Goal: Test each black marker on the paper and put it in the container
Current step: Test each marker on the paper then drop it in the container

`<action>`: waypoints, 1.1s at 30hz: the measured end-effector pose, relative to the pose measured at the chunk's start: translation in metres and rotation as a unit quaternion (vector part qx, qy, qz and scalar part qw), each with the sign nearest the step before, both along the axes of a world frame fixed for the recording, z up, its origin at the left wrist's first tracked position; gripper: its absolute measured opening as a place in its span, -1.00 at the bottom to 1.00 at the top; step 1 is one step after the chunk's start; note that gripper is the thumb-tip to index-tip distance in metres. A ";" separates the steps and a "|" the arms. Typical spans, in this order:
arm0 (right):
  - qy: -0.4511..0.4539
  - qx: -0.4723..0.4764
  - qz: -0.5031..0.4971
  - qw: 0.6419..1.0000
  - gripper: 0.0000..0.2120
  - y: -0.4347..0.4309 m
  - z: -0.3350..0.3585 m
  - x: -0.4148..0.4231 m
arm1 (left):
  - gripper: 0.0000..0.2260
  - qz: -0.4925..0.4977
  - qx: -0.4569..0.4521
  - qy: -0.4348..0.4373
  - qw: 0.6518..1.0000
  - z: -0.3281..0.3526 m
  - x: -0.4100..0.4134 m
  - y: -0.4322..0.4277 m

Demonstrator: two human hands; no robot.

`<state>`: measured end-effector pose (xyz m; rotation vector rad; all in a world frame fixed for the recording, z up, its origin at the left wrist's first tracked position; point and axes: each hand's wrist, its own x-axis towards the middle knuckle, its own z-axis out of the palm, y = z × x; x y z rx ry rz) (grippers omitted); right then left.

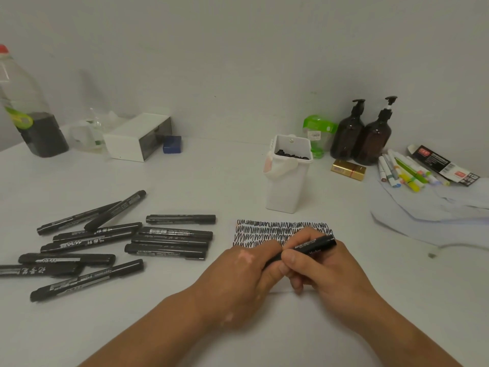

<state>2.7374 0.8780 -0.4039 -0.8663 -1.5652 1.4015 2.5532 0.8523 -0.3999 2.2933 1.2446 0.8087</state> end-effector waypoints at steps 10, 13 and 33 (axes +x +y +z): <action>0.039 -0.017 0.020 0.999 -0.81 -0.002 0.003 -0.001 | -0.76 -0.005 0.009 -0.024 1.000 0.008 -0.001 -0.001; 0.046 -0.018 0.027 0.998 -0.83 -0.001 0.006 0.001 | -0.79 0.007 0.023 -0.027 0.999 0.009 0.000 -0.002; -0.087 -0.046 -0.097 0.990 -0.83 0.011 -0.004 0.013 | -0.46 0.138 0.013 0.132 0.981 -0.022 -0.009 0.009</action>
